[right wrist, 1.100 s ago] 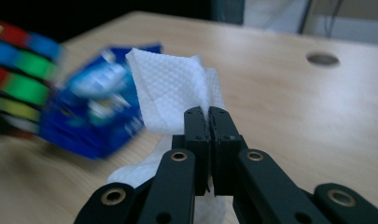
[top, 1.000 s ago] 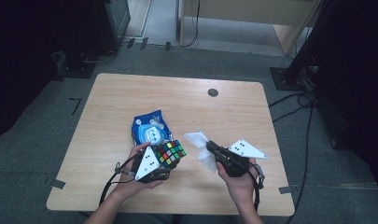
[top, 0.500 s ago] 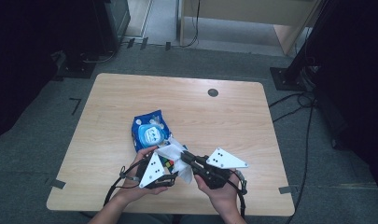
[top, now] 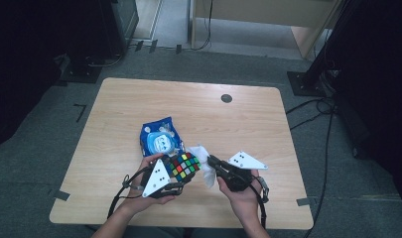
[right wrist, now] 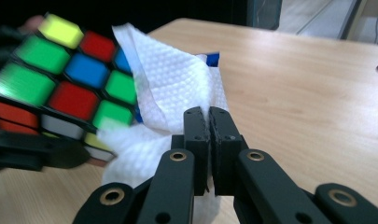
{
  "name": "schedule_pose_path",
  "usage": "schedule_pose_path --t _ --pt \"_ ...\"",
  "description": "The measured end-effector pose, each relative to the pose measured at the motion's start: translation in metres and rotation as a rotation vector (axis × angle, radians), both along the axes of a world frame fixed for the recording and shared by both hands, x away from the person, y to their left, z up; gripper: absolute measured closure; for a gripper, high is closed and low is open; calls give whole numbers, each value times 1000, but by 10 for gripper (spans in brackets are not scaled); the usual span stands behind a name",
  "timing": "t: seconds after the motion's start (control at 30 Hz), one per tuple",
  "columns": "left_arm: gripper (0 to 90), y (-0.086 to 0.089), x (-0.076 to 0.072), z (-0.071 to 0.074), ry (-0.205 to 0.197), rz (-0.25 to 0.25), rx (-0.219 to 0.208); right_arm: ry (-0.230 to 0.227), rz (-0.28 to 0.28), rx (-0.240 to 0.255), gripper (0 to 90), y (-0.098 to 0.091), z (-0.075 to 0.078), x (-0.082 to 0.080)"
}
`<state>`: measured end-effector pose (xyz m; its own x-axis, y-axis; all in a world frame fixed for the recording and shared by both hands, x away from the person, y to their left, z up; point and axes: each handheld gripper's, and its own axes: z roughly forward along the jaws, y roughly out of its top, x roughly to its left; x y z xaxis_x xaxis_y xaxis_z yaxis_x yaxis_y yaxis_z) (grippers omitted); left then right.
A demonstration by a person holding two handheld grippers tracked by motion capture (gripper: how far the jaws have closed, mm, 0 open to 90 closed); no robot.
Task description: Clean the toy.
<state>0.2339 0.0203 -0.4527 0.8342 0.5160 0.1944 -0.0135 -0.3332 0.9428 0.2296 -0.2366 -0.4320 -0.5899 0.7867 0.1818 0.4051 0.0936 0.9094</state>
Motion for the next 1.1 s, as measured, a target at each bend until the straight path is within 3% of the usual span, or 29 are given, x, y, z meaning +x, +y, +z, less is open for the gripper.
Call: schedule_pose_path --t 0.13,0.3,0.37,0.47,0.53,0.63,0.7,0.9,1.1 --pt "339 -1 2 -3 13 -1 6 -67 35 46 877 2 21 -12" --pt "339 -8 -3 -4 4 -17 27 -147 154 87 876 22 39 -31" --pt "339 -9 -5 -3 -8 -18 23 -152 191 68 876 31 39 -35" --pt "339 -9 -7 0 -21 -15 25 -147 188 42 875 36 33 -34" --pt "339 -9 -7 0 -22 -17 27 -137 184 72 876 33 30 -31" --pt "339 -7 -7 1 -22 -19 16 -152 136 13 876 30 26 -28" --pt "339 -7 -7 2 -26 -18 19 -143 109 0 876 26 19 -23" --pt "339 -3 -6 5 -28 -18 -8 -54 -6 -86 876 8 -4 -3" --pt "339 -1 -3 2 -16 -8 -2 -16 -156 -253 875 -13 -28 15"
